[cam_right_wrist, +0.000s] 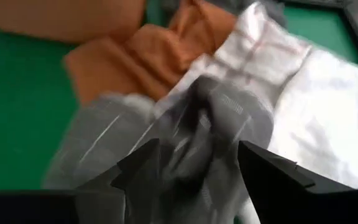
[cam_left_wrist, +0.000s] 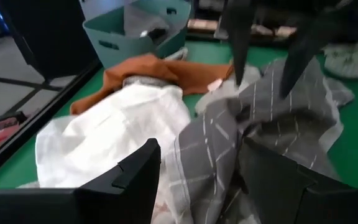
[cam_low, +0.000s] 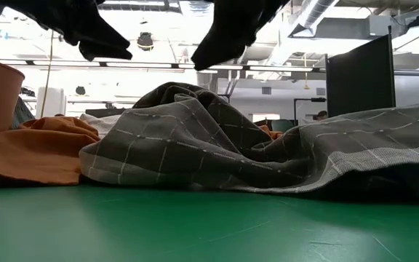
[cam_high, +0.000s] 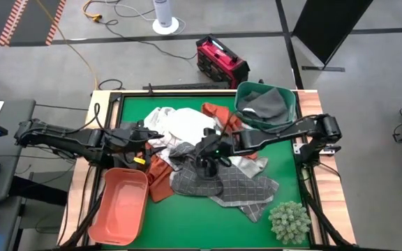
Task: Sort towels by color in basket
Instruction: Put the gray patterned towel into the green bin
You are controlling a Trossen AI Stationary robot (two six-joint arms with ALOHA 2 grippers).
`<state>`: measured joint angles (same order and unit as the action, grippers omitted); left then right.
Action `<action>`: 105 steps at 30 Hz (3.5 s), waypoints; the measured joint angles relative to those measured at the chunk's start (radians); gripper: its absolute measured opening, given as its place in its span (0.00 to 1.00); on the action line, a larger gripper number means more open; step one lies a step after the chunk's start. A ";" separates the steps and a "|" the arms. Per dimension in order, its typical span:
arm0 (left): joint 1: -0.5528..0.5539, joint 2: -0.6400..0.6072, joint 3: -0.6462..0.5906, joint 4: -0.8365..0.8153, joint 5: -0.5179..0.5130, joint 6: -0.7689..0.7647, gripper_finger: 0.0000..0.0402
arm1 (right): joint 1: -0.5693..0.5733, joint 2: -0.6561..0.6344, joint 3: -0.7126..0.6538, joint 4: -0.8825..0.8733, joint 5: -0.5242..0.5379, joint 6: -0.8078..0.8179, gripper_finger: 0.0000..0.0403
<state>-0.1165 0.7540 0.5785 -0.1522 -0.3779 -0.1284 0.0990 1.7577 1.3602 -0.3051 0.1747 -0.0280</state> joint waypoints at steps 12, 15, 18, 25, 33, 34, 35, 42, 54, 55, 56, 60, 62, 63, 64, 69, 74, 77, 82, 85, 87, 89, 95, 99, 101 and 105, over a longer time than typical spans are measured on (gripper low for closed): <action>0.000 -0.002 0.000 0.006 0.005 0.059 0.52 | 0.001 0.209 -0.001 0.099 0.058 -0.034 0.49; 0.000 -0.002 0.000 0.006 0.005 0.074 0.52 | 0.000 0.211 -0.001 0.087 0.022 -0.033 0.29; 0.000 -0.002 0.000 0.007 0.005 0.073 0.52 | -0.003 0.201 -0.001 0.084 0.002 -0.033 0.07; 0.000 0.000 0.000 0.060 0.004 0.059 0.52 | 0.002 0.079 0.070 -0.039 0.013 -0.030 0.05; 0.000 0.000 0.000 0.059 0.005 0.052 0.52 | 0.037 -0.160 0.145 -0.085 0.161 -0.122 0.05; 0.000 0.000 0.000 0.058 0.005 0.049 0.52 | 0.038 -0.190 0.155 -0.088 0.193 -0.141 0.05; 0.000 0.000 0.000 0.056 0.005 0.043 0.52 | 0.039 -0.219 0.164 -0.083 0.223 -0.167 0.05; 0.000 0.001 0.000 0.052 0.005 0.037 0.52 | 0.004 -0.402 0.215 0.056 0.283 -0.350 0.05; 0.000 0.020 0.000 0.059 -0.005 0.038 0.52 | -0.332 -0.557 0.261 0.085 0.388 -0.454 0.05; 0.000 0.027 0.000 0.060 -0.006 0.039 0.52 | -0.372 -0.559 0.261 0.084 0.394 -0.447 0.05; 0.000 0.036 0.000 0.062 -0.006 0.041 0.52 | -0.408 -0.559 0.263 0.084 0.412 -0.446 0.05; 0.000 0.078 0.000 0.067 -0.024 0.044 0.52 | -0.510 -0.567 0.305 0.152 0.444 -0.465 0.05; 0.000 0.097 0.000 0.076 -0.048 0.057 0.52 | -0.551 -0.576 0.322 0.233 0.444 -0.497 0.05; 0.000 0.103 0.000 0.082 -0.057 0.065 0.52 | -0.565 -0.581 0.327 0.280 0.444 -0.520 0.05; 0.000 0.109 0.000 0.089 -0.066 0.073 0.52 | -0.578 -0.583 0.332 0.328 0.443 -0.551 0.05; 0.000 0.114 0.000 0.103 -0.069 0.083 0.52 | -0.608 -0.607 0.341 0.493 0.378 -0.646 0.05; 0.000 0.114 0.000 0.103 -0.073 0.083 0.52 | -0.642 -0.632 0.342 0.273 0.365 -0.560 0.05; 0.000 0.114 0.000 0.102 -0.073 0.083 0.52 | -0.647 -0.631 0.339 0.078 0.369 -0.448 0.05; 0.000 0.114 0.000 0.104 -0.073 0.083 0.52 | -0.626 -0.599 0.287 -0.057 0.369 -0.289 0.05; 0.000 0.114 0.000 0.113 -0.074 0.083 0.52 | -0.608 -0.559 0.252 -0.087 0.371 -0.250 0.05; 0.000 0.114 0.000 0.115 -0.074 0.083 0.52 | -0.599 -0.522 0.223 -0.079 0.372 -0.250 0.05; 0.000 0.114 0.000 0.115 -0.074 0.090 0.52 | -0.591 -0.476 0.216 -0.079 0.371 -0.250 0.05; 0.000 0.114 0.000 0.116 -0.076 0.106 0.52 | -0.593 -0.350 0.216 0.072 0.356 -0.268 0.05; 0.000 0.114 0.000 0.117 -0.077 0.124 0.52 | -0.605 -0.297 0.217 0.248 0.288 -0.294 0.05; 0.000 0.114 0.000 0.117 -0.077 0.124 0.52 | -0.619 -0.276 0.217 0.318 0.235 -0.288 0.05; 0.000 0.114 0.000 0.112 -0.077 0.118 0.52 | -0.660 -0.254 0.217 0.314 0.212 -0.226 0.05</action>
<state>-0.1162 0.8679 0.5785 -0.0406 -0.4545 -0.0106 -0.5613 1.5042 1.5772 0.0089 0.3862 -0.2544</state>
